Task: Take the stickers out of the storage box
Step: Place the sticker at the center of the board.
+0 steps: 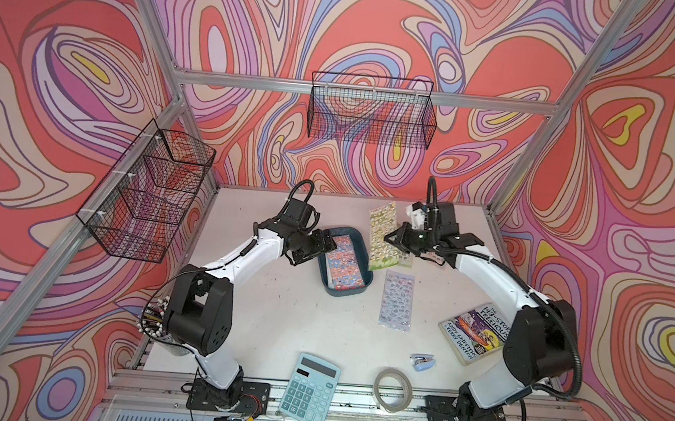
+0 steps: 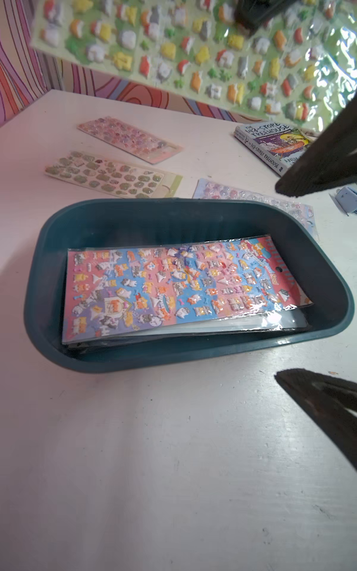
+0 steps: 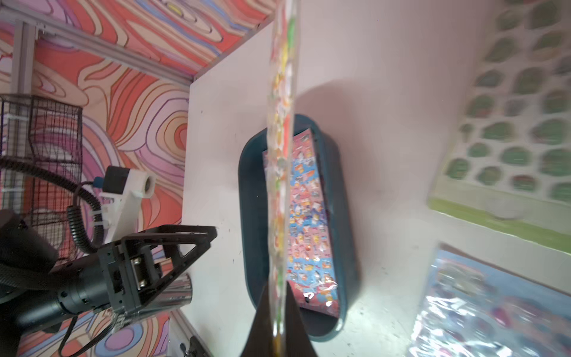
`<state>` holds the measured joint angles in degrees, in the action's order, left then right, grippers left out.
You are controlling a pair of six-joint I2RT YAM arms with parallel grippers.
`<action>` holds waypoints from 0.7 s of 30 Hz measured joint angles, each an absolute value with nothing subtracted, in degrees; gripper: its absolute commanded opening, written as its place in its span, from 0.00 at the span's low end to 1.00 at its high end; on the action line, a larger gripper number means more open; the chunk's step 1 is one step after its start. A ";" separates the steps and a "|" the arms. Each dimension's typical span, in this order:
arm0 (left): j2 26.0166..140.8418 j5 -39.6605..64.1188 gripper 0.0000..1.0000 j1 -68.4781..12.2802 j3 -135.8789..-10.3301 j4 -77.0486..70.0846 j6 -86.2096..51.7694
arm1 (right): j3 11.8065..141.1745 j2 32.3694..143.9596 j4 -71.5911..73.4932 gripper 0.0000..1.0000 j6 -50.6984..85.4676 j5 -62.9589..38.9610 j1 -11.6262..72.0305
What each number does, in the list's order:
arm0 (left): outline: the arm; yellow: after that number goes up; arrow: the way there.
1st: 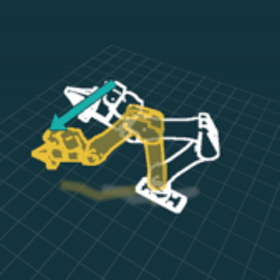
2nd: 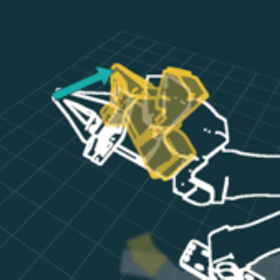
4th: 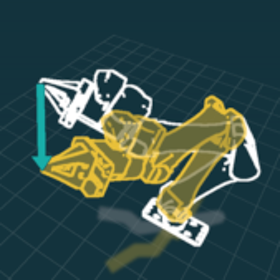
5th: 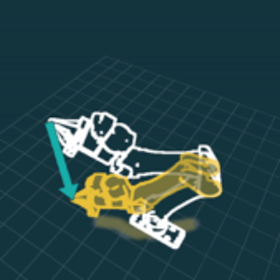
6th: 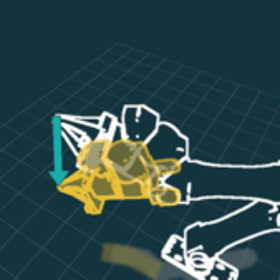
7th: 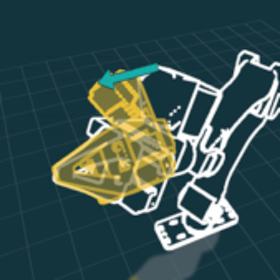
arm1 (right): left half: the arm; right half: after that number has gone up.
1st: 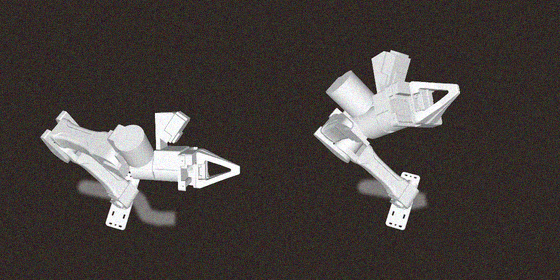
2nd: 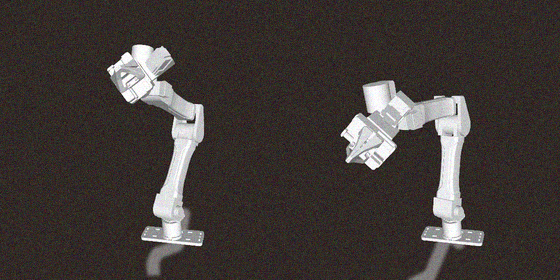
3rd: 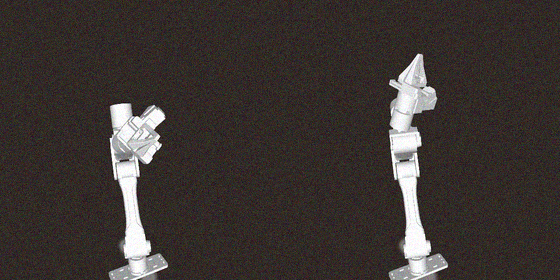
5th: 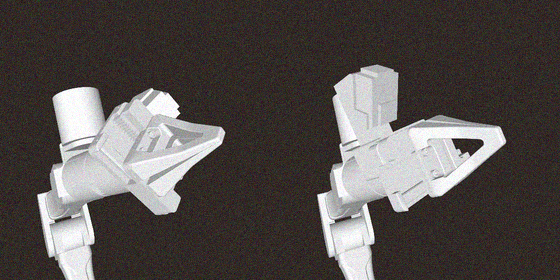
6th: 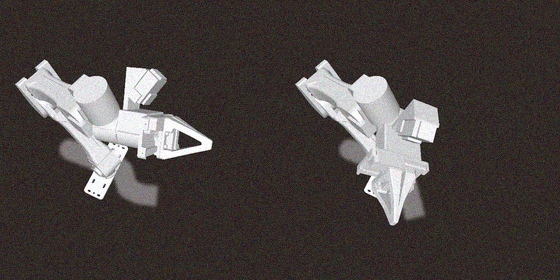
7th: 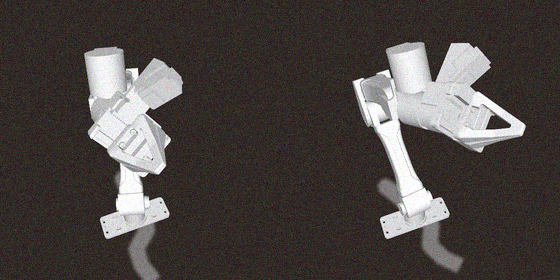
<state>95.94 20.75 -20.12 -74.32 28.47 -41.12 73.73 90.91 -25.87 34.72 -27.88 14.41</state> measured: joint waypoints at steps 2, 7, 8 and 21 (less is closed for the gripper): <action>95.68 20.78 0.91 -19.86 -74.30 28.38 -41.08 | 72.25 87.29 -30.09 0.00 32.84 -24.58 11.81; 95.70 20.82 0.91 -19.70 -74.02 28.32 -40.93 | 67.11 82.17 -37.54 0.00 29.65 -18.20 7.53; 95.70 20.93 0.91 -19.70 -74.02 28.29 -40.93 | 65.76 81.76 -38.52 0.00 29.23 -17.39 6.83; 97.01 21.26 0.91 -19.73 -74.02 27.99 -40.95 | 55.05 83.94 -40.34 0.00 27.00 -14.15 1.39</action>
<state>97.01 21.26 -19.73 -74.02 27.99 -40.95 55.05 83.94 -40.34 27.00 -14.15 1.39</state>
